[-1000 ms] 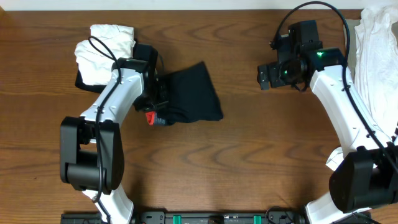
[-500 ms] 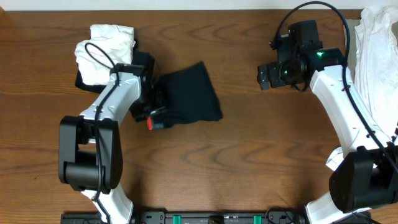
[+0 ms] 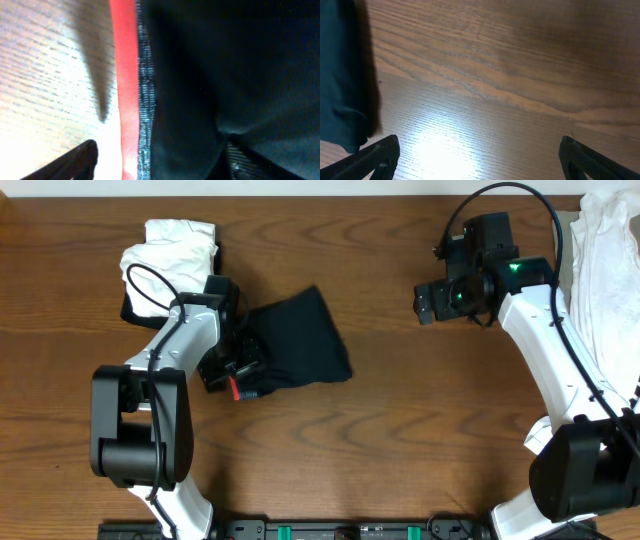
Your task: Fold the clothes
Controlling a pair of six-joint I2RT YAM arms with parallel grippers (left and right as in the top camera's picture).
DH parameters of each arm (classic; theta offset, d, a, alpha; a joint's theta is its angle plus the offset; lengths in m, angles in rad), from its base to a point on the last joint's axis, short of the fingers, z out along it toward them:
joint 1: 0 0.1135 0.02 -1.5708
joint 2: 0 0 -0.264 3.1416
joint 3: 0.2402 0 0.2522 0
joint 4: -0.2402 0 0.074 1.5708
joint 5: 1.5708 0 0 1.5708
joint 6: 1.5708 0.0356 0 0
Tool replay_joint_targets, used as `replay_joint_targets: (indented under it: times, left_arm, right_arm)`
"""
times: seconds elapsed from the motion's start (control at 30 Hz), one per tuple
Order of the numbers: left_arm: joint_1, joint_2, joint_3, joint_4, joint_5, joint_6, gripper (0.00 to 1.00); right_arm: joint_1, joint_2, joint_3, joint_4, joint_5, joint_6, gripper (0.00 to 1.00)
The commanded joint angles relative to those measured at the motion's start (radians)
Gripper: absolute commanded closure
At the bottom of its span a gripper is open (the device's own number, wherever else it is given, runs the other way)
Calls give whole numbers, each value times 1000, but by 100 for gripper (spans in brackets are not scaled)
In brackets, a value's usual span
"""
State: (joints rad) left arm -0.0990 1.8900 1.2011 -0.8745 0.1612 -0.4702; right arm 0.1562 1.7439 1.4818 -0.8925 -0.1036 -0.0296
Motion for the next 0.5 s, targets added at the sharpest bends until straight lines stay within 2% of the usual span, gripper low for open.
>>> replay_joint_targets:
  times: [0.0,0.37,0.47]
  left_arm:
    - [3,7,-31,2,3,-22,11]
    - [3,7,-169,129,42,-22,11]
    - [3,7,-169,129,44,-22,20]
  right_arm:
    - [-5,4,-6,2,2,14,1]
    - [-5,4,-6,2,2,14,1]
    - [-5,4,-6,2,2,14,1]
